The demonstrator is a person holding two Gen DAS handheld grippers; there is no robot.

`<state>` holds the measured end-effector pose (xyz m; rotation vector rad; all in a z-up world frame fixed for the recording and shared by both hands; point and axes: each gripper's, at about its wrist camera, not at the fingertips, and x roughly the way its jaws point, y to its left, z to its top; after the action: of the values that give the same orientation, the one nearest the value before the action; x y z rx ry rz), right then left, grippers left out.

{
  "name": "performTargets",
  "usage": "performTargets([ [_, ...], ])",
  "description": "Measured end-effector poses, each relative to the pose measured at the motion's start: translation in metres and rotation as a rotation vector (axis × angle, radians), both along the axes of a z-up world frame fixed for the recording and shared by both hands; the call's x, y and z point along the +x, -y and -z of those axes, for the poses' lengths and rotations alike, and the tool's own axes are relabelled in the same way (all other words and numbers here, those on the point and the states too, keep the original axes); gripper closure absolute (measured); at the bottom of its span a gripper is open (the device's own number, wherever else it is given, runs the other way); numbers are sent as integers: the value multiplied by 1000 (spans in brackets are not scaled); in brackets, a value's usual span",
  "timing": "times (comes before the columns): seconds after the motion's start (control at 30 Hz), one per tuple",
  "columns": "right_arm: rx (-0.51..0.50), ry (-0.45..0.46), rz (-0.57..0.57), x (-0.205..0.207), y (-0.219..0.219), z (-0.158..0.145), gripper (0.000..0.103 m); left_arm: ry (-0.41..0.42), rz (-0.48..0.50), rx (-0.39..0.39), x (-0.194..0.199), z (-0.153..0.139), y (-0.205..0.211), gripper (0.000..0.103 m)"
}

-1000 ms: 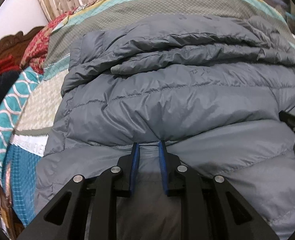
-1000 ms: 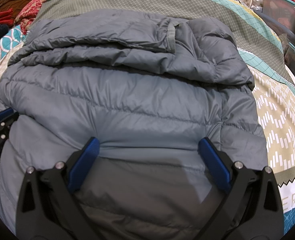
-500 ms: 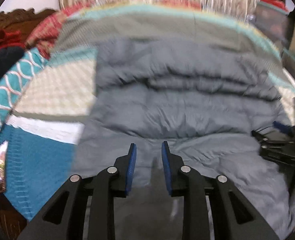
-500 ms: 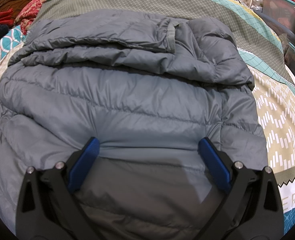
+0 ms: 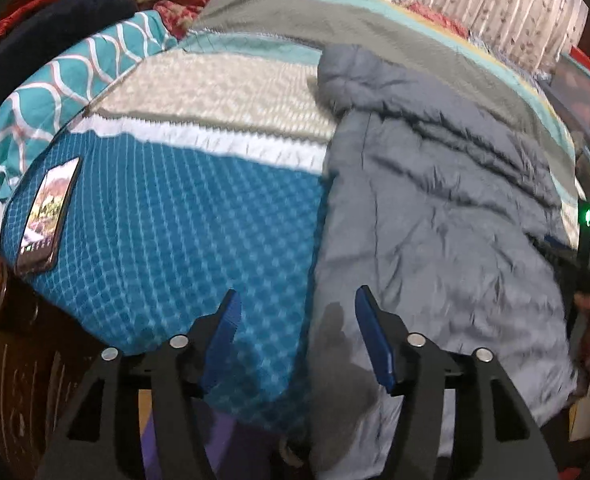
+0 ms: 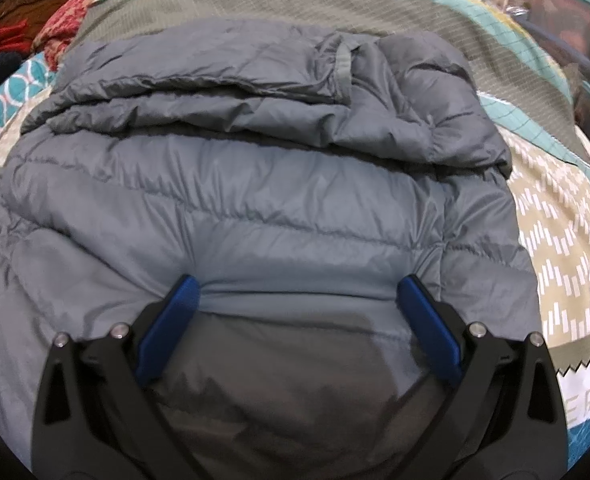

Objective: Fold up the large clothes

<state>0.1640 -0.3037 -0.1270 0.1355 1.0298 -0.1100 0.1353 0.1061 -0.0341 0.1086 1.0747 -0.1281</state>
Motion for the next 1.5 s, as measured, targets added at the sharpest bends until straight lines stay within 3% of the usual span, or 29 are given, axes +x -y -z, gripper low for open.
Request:
performTargets([
  [0.07,16,-43,-13,-3,0,-12,11,-8,-6,-8,-8,-1,-10,40],
  [0.13,93,28,-4,-27,-3,-41,11,-26,-23,-53,-16,-2,-21,39],
  [0.3,145,78,-260,-94,-52,-82,11,-119,-20,-168,-32,11,-31,38],
  [0.37,125,67,-331,-118,-76,-80,15,-156,9,-208,-38,19,-25,38],
  [0.43,90,9,-369,-133,-96,-67,46,-190,28,-214,-42,31,-18,38],
  [0.5,60,-56,-390,-148,-115,-49,46,-234,16,-218,-45,45,-13,38],
  [0.63,16,-55,-439,-192,-137,-43,46,-276,11,-224,-49,54,-13,38],
  [0.8,219,14,-315,-215,-96,-66,46,-238,5,-203,-45,42,-9,38],
  [0.97,204,106,-195,-209,-73,-89,46,-250,-13,-226,-36,46,-8,38],
  [1.07,249,54,-187,-196,-75,-71,46,-246,-28,-240,-36,50,-5,38],
  [1.17,221,-96,-173,-194,-78,-32,46,-232,-24,-237,-37,51,-4,43],
  [1.3,289,-109,-185,-222,-70,-29,41,-235,1,-223,-38,50,-4,45],
  [1.43,355,5,-81,-258,-42,-48,40,-243,11,-214,-36,49,-7,45],
  [1.5,381,87,34,-276,-16,-58,33,-259,7,-211,-33,51,-6,43],
])
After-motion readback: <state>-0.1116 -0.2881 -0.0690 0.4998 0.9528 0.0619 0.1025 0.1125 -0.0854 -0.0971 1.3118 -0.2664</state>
